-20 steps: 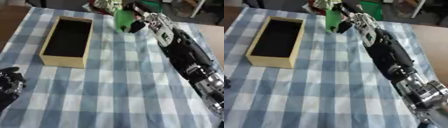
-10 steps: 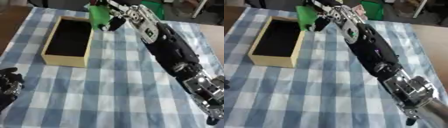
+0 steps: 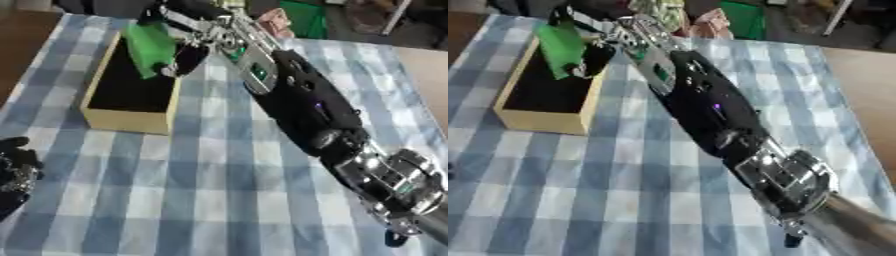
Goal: Pick up objects on the table and place them in the box.
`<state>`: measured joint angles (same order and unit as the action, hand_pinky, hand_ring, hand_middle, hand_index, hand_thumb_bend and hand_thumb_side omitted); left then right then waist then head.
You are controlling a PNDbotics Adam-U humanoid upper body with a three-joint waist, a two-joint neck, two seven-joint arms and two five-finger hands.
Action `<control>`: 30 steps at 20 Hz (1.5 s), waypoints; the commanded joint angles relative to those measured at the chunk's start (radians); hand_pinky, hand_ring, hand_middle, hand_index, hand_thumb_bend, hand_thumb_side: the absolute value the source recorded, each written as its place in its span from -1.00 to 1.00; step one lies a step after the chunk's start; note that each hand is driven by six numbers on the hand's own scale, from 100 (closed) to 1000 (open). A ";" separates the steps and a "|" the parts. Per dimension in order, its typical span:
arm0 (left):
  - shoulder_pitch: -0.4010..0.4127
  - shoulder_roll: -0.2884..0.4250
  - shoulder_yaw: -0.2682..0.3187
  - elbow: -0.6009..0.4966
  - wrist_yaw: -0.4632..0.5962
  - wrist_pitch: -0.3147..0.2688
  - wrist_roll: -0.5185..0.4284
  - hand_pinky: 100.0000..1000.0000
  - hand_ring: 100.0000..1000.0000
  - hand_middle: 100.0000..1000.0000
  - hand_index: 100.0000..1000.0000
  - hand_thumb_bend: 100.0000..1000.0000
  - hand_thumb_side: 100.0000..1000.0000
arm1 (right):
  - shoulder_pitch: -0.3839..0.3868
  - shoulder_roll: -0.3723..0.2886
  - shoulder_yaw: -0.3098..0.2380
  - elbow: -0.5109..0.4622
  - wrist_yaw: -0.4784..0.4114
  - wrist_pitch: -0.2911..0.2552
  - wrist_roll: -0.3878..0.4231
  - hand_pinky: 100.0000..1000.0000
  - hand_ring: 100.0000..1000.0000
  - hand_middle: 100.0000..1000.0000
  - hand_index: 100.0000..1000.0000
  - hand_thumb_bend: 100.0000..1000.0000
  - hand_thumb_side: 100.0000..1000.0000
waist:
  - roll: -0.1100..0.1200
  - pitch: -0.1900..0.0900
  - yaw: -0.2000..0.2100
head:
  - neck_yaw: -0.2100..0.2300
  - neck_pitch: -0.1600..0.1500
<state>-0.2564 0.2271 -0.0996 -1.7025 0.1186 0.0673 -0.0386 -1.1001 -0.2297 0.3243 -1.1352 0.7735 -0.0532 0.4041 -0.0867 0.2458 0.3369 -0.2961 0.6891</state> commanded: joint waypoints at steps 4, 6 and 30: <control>-0.014 0.002 0.000 -0.013 0.001 -0.001 -0.002 -0.02 0.00 -0.11 0.37 -0.88 -0.90 | -0.018 0.026 0.011 0.005 0.055 -0.021 0.004 0.62 0.75 0.14 0.56 -0.53 -1.00 | 0.008 -0.013 0.007 | -0.007 -0.002; -0.016 0.001 0.001 -0.013 0.001 -0.001 -0.002 -0.02 0.00 -0.11 0.37 -0.88 -0.90 | -0.015 0.034 0.013 0.011 0.072 -0.027 0.001 0.68 0.79 0.35 0.70 -0.38 -1.00 | 0.008 -0.012 0.008 | -0.009 -0.003; 0.008 0.003 0.024 -0.013 -0.002 -0.005 0.023 -0.02 0.00 -0.12 0.36 -0.86 -0.90 | 0.099 -0.191 -0.103 -0.247 -0.274 0.144 -0.358 0.42 0.71 0.38 0.85 -0.45 -1.00 | 0.024 -0.034 -0.062 | 0.057 0.006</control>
<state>-0.2445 0.2194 -0.0852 -1.7023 0.1188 0.0636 -0.0221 -0.9862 -0.3687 0.2428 -1.3287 0.5523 0.0727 0.0759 -0.0709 0.2326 0.2711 -0.2469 0.6926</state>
